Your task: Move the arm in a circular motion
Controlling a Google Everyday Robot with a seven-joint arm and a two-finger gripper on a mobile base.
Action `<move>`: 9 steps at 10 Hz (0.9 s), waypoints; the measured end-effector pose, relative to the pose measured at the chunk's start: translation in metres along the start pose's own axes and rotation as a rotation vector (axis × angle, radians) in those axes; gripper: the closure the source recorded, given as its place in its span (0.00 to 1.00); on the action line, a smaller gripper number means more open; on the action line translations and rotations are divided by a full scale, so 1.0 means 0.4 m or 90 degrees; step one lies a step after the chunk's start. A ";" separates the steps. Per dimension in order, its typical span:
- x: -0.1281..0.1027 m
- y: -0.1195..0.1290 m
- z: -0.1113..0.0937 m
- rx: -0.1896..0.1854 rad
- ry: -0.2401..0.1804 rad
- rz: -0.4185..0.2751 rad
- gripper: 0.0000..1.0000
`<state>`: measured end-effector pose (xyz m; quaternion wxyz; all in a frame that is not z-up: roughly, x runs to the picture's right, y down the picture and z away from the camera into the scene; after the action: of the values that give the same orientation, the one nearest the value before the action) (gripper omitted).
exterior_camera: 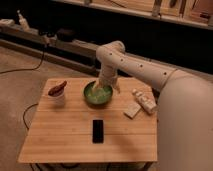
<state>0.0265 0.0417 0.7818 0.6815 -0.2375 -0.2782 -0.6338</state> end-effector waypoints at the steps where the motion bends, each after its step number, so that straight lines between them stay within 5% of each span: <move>1: -0.063 0.028 -0.001 -0.010 -0.019 -0.001 0.20; 4: -0.174 0.083 0.004 -0.023 -0.050 0.002 0.20; 9: -0.187 0.354 -0.013 -0.039 -0.019 0.195 0.20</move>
<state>0.1648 0.1048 0.7314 0.7584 -0.3077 -0.2294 -0.5268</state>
